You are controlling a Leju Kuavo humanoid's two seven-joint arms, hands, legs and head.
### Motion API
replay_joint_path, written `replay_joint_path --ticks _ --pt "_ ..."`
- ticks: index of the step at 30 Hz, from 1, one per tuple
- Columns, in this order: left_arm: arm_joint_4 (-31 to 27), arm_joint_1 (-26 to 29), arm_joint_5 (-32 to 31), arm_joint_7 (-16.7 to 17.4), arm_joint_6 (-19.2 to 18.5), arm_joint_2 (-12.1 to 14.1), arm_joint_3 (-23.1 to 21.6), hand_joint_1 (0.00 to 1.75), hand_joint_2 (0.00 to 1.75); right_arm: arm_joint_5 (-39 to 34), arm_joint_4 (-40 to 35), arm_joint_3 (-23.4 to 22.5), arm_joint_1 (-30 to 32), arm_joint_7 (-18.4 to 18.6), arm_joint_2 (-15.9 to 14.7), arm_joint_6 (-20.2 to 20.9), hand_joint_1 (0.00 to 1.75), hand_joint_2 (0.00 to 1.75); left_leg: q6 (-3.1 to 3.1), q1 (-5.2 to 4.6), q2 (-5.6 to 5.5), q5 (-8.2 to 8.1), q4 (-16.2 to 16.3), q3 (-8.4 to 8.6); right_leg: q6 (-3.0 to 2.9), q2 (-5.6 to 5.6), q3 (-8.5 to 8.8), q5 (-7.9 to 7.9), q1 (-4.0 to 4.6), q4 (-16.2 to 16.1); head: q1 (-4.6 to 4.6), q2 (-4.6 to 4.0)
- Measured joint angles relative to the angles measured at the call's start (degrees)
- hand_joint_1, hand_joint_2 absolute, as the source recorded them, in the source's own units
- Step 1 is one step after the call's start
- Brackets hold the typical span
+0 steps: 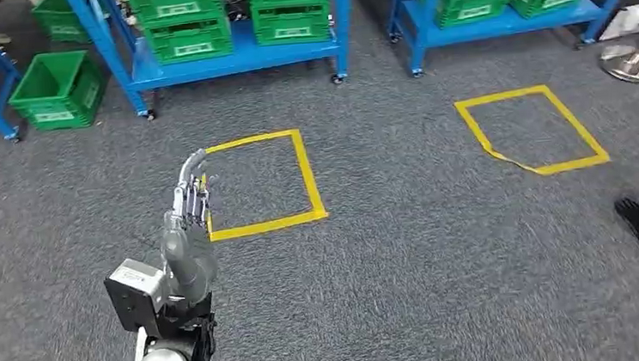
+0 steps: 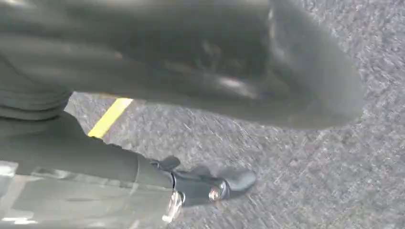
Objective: Take the parts from the cabinet and place them on the table.
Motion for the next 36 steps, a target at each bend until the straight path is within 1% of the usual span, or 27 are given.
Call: replay_joint_path --ticks 1,2,3,5,6,7,8,9,10,11,12,13,16,17,18,19,21,22,23,24,26,27,28,29,30,31,36 --pt "-0.02 -0.01 0.00 -0.07 0.00 0.00 0.00 0.00 0.00 0.04 -0.02 0.04 -0.18 0.02 0.00 0.33 0.00 0.00 -0.34 -0.44 -0.45 0.17 -0.50 0.29 0.11 -0.92 0.78 0.78 -0.49 -1.67 -0.07 0.00" --pt "0.00 0.14 0.00 -0.18 0.00 0.00 0.02 0.00 0.00 0.07 -0.07 0.11 -0.44 0.02 0.09 0.70 0.00 0.00 -0.28 -0.90 4.13 -0.35 0.06 0.15 0.37 -1.74 1.64 1.36 -0.61 -2.87 -0.22 -0.02" --pt "0.06 -0.11 0.00 -0.24 0.00 0.00 0.02 0.00 0.00 0.13 -0.07 0.18 -0.37 0.02 0.13 1.22 0.00 0.00 -0.56 -0.82 7.07 -2.07 2.11 -0.87 0.04 -2.38 2.28 1.65 -0.57 -3.75 -0.74 0.00" --pt "0.22 -0.01 0.04 -0.26 -0.02 -0.09 0.00 0.00 0.00 0.42 -0.07 0.31 -0.28 0.26 0.22 2.08 0.00 0.00 -1.09 -0.31 7.41 -5.78 9.64 -4.58 0.06 -3.97 2.60 1.55 -0.61 -3.92 -0.79 0.00" --pt "0.35 0.04 0.09 -0.28 -0.09 -0.09 0.02 0.00 0.00 0.46 -0.07 0.37 -0.12 0.44 0.24 2.34 0.00 0.00 -1.39 -0.03 7.33 -6.73 12.89 -6.29 0.13 -4.83 2.70 1.39 -0.65 -3.89 -0.81 0.00" --pt "0.48 0.05 0.11 -0.31 -0.11 -0.09 0.00 0.00 0.00 0.50 -0.04 0.52 -0.05 0.48 0.29 2.60 0.00 0.00 -1.67 0.14 7.35 -6.35 13.74 -6.83 0.26 -5.60 2.81 1.24 -0.73 -3.85 -0.76 -0.02" --pt "0.52 0.08 0.13 -0.33 -0.11 -0.09 0.00 0.00 0.00 0.55 -0.04 0.77 -0.06 0.61 0.37 2.84 0.00 0.00 -2.00 0.32 7.51 -4.70 12.11 -6.10 0.47 -6.30 2.98 0.98 -0.81 -3.78 -0.81 0.00" --pt "0.52 0.09 0.13 -0.35 -0.11 -0.09 0.00 0.00 0.00 0.57 -0.07 0.81 -0.07 0.79 0.39 3.15 0.00 0.00 -2.22 0.48 7.94 -2.42 8.66 -4.13 0.72 -6.89 3.28 0.70 -0.93 -3.65 -0.77 0.00" --pt "0.52 0.08 0.13 -0.39 -0.11 -0.09 0.00 0.00 0.00 0.57 -0.07 0.83 -0.10 0.81 0.50 3.34 0.00 0.00 -2.37 0.53 9.24 0.09 3.65 -1.25 1.09 -7.46 3.63 0.25 -1.10 -3.39 -0.77 -0.02" --pt "0.52 0.05 0.13 -0.48 -0.11 -0.09 0.00 0.00 0.00 0.57 -0.07 0.85 -0.12 0.83 0.50 3.41 0.00 0.00 -2.57 0.38 12.16 0.83 -0.59 0.98 1.59 -7.97 3.97 -0.32 -1.16 -2.96 -0.81 -0.02" --pt "0.61 0.04 0.18 -0.50 -0.11 -0.13 0.00 0.00 0.00 0.57 -0.07 0.85 -0.14 0.85 0.37 3.43 0.00 0.00 -1.96 -0.57 14.82 -0.15 -0.92 1.36 2.15 -8.20 3.84 -0.95 -0.57 -2.55 -1.16 0.00" --pt "0.61 0.10 0.17 -0.59 -0.13 -0.15 0.00 0.00 0.00 0.57 -0.07 0.92 -0.13 0.85 0.46 3.65 0.00 0.00 -0.84 -0.45 13.68 -0.25 -0.82 1.19 2.31 -8.68 4.15 -1.20 -0.49 -2.38 -0.90 0.00" --pt "0.66 0.15 0.20 -0.72 -0.15 -0.13 0.00 0.00 0.00 0.50 -0.11 1.03 -0.33 0.87 0.46 3.78 0.00 0.00 0.23 -0.54 11.31 -0.40 -0.88 1.17 2.89 -10.57 4.97 -1.71 -0.82 -2.83 -0.74 0.00" --pt "0.63 0.19 0.20 -0.76 -0.18 -0.22 -0.02 0.00 0.00 0.50 -0.13 1.12 -0.35 0.87 0.48 3.85 0.00 0.00 0.46 -0.32 10.44 -0.34 -0.93 1.23 3.23 -8.36 5.01 -2.56 -1.07 -2.25 -0.70 0.00" --pt "0.66 -0.02 0.20 -0.81 -0.18 -0.20 -0.02 0.00 0.00 0.50 -0.13 1.16 -0.15 0.85 0.46 3.85 0.00 0.00 0.70 -0.28 9.71 -0.32 -0.93 1.21 3.28 -5.78 3.91 -4.30 -1.20 0.18 -0.52 0.00" --pt "0.66 -0.15 0.20 -0.85 -0.20 -0.28 -0.02 0.00 0.00 0.48 -0.15 1.18 0.05 0.85 0.42 3.85 0.00 0.00 0.94 -0.28 8.79 -0.30 -0.93 1.18 3.31 -4.21 1.72 -6.73 -1.18 4.79 -0.48 0.00" --pt "0.72 -0.07 0.20 -0.87 -0.22 -0.39 -0.04 0.00 0.00 0.46 -0.13 1.20 0.31 0.87 0.44 3.85 0.00 0.00 1.07 -0.40 6.79 -0.32 -0.93 1.19 3.24 -3.26 -3.36 -10.22 -1.14 14.46 -0.37 -0.02" --pt "0.77 -0.08 0.20 -0.87 -0.22 -0.39 -0.04 0.00 0.00 0.44 -0.11 1.25 0.47 0.87 0.46 3.82 0.00 0.00 1.14 -0.46 5.75 -0.31 -0.92 1.23 3.06 -3.19 -4.79 -10.04 -1.14 16.38 -0.37 0.00" --pt "0.83 -0.07 0.20 -0.87 -0.24 -0.39 -0.04 0.00 0.00 0.37 -0.09 1.27 0.59 0.89 0.46 3.82 0.00 0.00 1.18 -0.53 4.68 -0.29 -0.92 1.34 2.73 -3.07 -4.99 -8.33 -1.11 15.53 -0.39 -0.02" --pt "0.83 -0.08 0.20 -0.87 -0.26 -0.42 -0.04 0.00 0.00 0.31 -0.07 1.27 0.58 0.87 0.44 3.82 0.00 0.00 1.23 -0.60 4.22 -0.30 -0.92 1.50 2.38 -2.94 -4.18 -5.66 -1.06 12.62 -0.31 0.00" --pt "0.83 -0.06 0.20 -0.87 -0.31 -0.50 -0.04 0.00 0.00 0.11 -0.07 1.27 0.22 0.87 0.39 3.76 0.00 0.00 1.19 -0.64 2.96 -0.33 -0.94 1.95 1.24 -2.36 -0.70 0.62 -0.59 2.78 -0.28 0.00" --pt "0.83 -0.07 0.20 -0.87 -0.37 -0.52 -0.04 0.00 0.00 0.02 -0.02 1.27 0.09 0.87 0.29 3.61 0.00 0.00 1.01 -0.78 2.65 -0.39 -0.89 1.99 0.74 -1.70 0.01 0.63 -0.31 0.60 -0.26 -0.02" --pt "0.83 -0.07 0.20 -0.87 -0.64 -0.52 -0.04 0.00 0.00 0.02 -0.07 1.31 -0.26 0.87 0.33 3.58 0.00 0.00 0.67 -0.75 2.36 -0.33 -0.77 1.73 0.76 -1.66 0.32 0.48 -0.37 -0.78 -0.13 0.00" --pt "0.83 -0.09 0.22 -0.85 -0.85 -0.52 -0.07 0.00 0.00 0.02 -0.07 1.31 -0.45 0.87 0.35 3.45 0.00 0.00 0.88 -0.97 2.47 -0.90 -0.62 1.61 1.91 -1.59 0.28 0.68 -0.47 -1.11 -0.28 0.00" --pt "0.83 -0.03 0.22 -0.85 -1.05 -0.50 -0.09 0.00 0.00 0.04 -0.05 1.33 -0.57 0.87 0.39 3.30 0.00 0.00 1.47 -0.87 2.69 -0.66 -0.74 1.68 2.66 -1.52 0.35 0.47 -0.48 -1.10 -0.22 0.00" --pt "0.83 -0.03 0.22 -0.85 -1.16 -0.50 -0.11 0.00 0.00 0.04 -0.04 1.33 -0.46 0.87 0.39 3.12 0.00 0.00 1.26 -0.81 2.95 -0.77 -0.89 1.87 2.10 -1.45 0.42 0.56 -0.37 -1.09 -0.22 0.00" --pt "0.83 -0.05 0.63 -0.46 -1.40 -0.52 -0.20 0.00 0.00 0.04 -0.02 1.38 -0.22 0.87 0.53 2.95 0.00 0.00 0.65 -0.74 4.32 -0.66 -1.45 2.42 1.57 -0.38 0.52 0.80 -0.23 -1.03 -0.24 -0.02"
